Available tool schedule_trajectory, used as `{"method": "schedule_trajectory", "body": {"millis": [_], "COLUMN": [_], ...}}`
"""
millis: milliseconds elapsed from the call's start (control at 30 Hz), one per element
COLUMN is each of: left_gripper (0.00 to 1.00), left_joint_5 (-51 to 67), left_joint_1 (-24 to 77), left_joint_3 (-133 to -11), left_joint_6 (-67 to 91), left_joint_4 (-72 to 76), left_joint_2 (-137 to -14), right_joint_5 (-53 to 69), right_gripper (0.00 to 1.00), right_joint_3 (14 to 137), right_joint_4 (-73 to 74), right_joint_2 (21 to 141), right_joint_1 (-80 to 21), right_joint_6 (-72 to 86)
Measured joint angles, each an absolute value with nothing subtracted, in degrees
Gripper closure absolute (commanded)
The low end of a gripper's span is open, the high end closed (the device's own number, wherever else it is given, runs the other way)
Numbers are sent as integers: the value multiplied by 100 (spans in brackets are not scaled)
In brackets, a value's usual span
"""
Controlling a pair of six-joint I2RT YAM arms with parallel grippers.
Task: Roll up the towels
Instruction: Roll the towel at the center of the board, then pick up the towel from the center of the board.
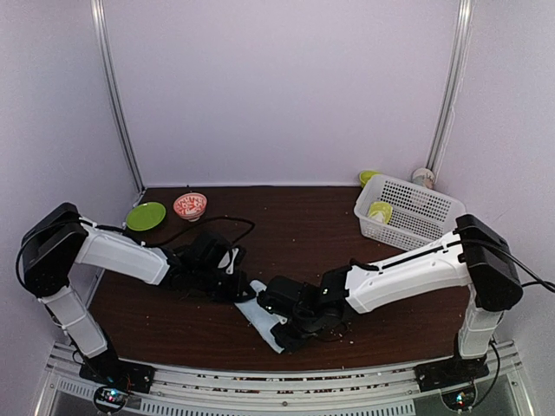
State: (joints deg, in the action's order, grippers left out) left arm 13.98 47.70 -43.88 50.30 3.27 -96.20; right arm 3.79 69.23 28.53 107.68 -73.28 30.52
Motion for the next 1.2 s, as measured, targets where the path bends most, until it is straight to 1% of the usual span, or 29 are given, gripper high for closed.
{"method": "schedule_trajectory", "body": {"millis": [133, 200, 333, 433, 500, 533, 633, 733, 833, 1000, 1067, 1167, 1200], "left_gripper": [96, 96, 95, 94, 94, 94, 94, 94, 95, 95, 95, 95, 95], "left_joint_5": [1448, 1463, 1481, 1479, 1476, 1476, 1472, 1457, 1441, 1413, 1409, 1404, 1402], "left_joint_1": [4770, 4770, 4768, 4768, 4768, 4768, 4768, 4770, 4770, 4770, 4772, 4772, 4772], "left_joint_3": [-4219, -4134, -4093, -4097, -4121, -4136, -4156, -4158, -4156, -4156, -4156, -4158, -4158], "left_joint_6": [5074, 5094, 5098, 5089, 5068, 5054, 5041, 5037, 5024, 5000, 4980, 4936, 4919], "left_joint_4": [707, 875, 1022, 1015, 972, 945, 902, 897, 893, 884, 875, 867, 860], "left_joint_2": [-9682, -9695, -9708, -9703, -9701, -9701, -9699, -9697, -9695, -9695, -9695, -9695, -9695], "right_joint_5": [309, 290, 294, 303, 329, 355, 366, 451, 628, 770, 740, 655, 637], "right_gripper": [71, 65, 47, 42, 43, 46, 57, 69, 74, 75, 73, 66, 61], "right_joint_3": [6943, 6943, 6877, 6842, 6842, 6842, 6869, 6980, 7052, 7067, 7065, 7067, 7061], "right_joint_4": [2904, 2919, 3033, 3190, 3225, 3225, 3175, 3028, 2845, 2727, 2746, 2740, 2746], "right_joint_2": [10783, 10779, 10602, 10245, 9929, 9743, 9330, 9360, 9697, 10506, 10709, 10726, 10709], "right_joint_1": [-7352, -7354, -7354, -7325, -7242, -7159, -6834, -6591, -6584, -6757, -6825, -6853, -6855], "right_joint_6": [3153, 3168, 3131, 3035, 2987, 2974, 2934, 2884, 2893, 3020, 3055, 3114, 3124]}}
